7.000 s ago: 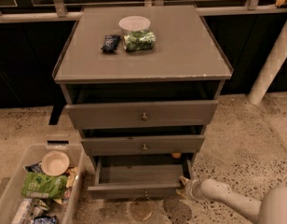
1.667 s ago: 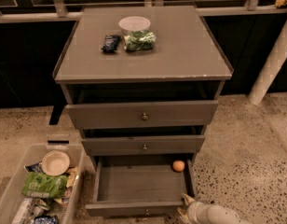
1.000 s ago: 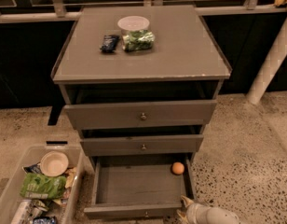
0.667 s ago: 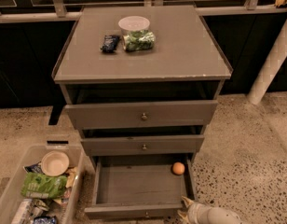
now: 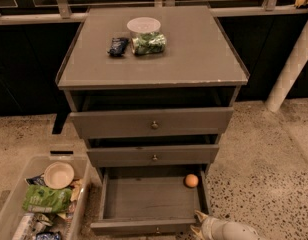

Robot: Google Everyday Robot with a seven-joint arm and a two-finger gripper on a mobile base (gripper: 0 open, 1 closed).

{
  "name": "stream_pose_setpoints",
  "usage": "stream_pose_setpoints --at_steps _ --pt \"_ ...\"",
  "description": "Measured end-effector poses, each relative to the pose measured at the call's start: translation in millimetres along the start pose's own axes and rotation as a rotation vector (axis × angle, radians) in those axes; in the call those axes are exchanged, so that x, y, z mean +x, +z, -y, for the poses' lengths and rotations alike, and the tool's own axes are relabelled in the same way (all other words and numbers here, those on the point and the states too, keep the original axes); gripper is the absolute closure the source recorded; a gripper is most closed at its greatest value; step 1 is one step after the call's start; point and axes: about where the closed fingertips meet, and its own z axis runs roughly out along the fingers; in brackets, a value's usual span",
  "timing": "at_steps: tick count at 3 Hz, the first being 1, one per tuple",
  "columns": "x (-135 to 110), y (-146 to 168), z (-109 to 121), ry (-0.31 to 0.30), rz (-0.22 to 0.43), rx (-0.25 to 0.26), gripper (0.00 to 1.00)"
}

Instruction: Open bottom drawer

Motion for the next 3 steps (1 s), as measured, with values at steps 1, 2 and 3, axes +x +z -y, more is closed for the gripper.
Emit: stream_pose_setpoints --at_steps 1,2,3 --pt "0.0 0.0 0.0 0.0 0.0 0.0 0.13" --pt "0.0 0.0 0.0 0.0 0.0 0.0 0.0" --pt "0.0 0.1 -0.1 0.0 0.0 0.0 0.0"
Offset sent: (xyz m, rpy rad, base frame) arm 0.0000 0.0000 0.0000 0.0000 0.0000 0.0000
